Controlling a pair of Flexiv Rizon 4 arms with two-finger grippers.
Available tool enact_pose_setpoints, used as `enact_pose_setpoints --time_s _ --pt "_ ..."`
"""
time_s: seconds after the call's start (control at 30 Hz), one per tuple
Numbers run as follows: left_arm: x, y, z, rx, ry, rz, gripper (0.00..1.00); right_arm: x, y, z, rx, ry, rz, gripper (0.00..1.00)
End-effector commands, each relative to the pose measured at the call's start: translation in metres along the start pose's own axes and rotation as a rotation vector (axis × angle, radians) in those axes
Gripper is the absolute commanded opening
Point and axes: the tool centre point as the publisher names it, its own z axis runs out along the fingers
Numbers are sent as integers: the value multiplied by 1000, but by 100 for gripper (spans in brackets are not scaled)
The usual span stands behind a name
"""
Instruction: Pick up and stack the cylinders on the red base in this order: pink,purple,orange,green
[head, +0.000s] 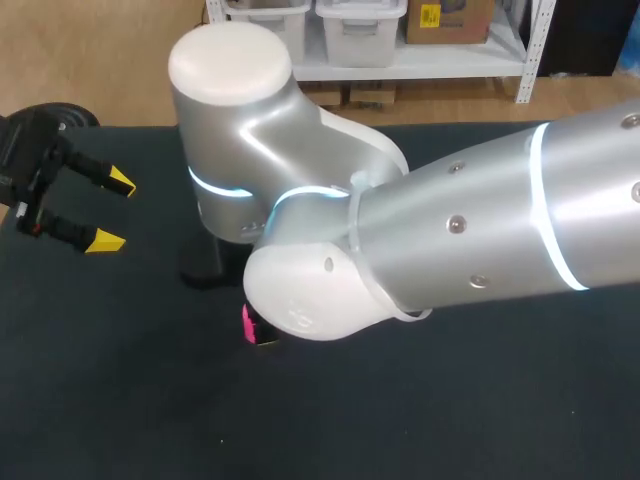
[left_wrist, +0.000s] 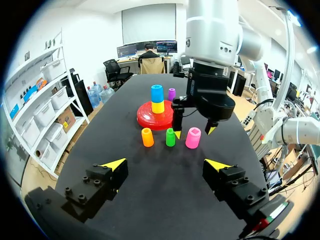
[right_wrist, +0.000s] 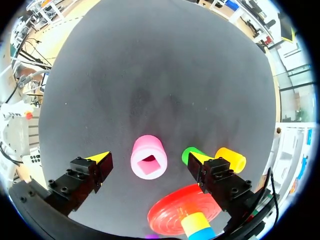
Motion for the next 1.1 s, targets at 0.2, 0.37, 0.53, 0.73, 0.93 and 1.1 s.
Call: enact_pose_setpoints --time_s 0.2,0.37,0.53,0.73,0.93,1.1 --pt "1 0 0 -2 -3 3 100 2 -2 2 -9 -6 4 0" --pt "1 0 0 -2 -3 3 100 2 -2 3 -14 -8 2 0" --pt "1 0 0 -2 -3 3 100 2 -2 3 -16 -8 6 0" --pt "1 0 0 -2 -3 3 100 1 -2 4 -21 -8 9 0" --pt "1 0 0 -2 -3 3 100 2 -2 1 -25 -36 19 0" --pt "1 0 0 -2 -3 3 100 5 -2 -11 -17 -67 30 0"
